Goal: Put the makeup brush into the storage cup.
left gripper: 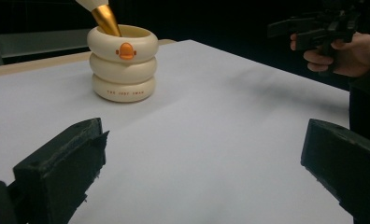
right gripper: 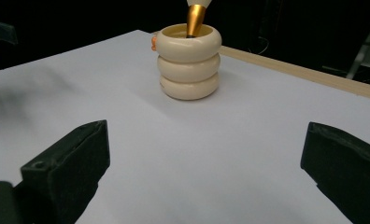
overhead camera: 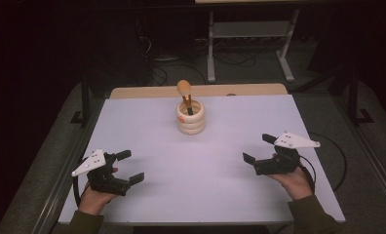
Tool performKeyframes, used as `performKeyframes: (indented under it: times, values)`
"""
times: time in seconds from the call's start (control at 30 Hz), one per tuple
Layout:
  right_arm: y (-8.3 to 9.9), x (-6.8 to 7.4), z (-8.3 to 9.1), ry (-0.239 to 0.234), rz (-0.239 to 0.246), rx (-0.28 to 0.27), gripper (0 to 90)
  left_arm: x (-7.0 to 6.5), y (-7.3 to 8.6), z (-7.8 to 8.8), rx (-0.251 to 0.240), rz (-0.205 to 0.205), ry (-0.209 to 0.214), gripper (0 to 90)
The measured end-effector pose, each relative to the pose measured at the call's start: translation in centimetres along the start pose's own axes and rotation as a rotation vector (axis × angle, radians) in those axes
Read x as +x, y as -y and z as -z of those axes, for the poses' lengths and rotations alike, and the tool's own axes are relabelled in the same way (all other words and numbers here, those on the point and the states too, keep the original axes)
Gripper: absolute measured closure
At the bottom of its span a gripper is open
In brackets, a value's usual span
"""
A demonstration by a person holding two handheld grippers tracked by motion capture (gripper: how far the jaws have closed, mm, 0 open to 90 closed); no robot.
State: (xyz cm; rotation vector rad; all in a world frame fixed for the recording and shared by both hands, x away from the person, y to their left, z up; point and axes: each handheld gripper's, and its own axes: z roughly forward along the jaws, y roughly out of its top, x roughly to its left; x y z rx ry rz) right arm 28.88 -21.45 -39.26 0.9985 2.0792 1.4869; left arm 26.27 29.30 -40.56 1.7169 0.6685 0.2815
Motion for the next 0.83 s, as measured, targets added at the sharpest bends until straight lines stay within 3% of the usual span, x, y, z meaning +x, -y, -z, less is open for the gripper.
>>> performKeyframes:
  times: [0.3, 0.83]
  values:
    - [1.7, 0.2, 2.2, 0.01, -0.015, -0.02, 0.6, 0.0, 0.1, -0.1, 0.003, 0.0, 0.001, 0.0]
    - [4.2, 0.7, 4.0, 0.016, -0.002, 0.034, 0.5, 0.1, 0.2, -0.1, 0.02, -0.005, -0.001, 0.0]
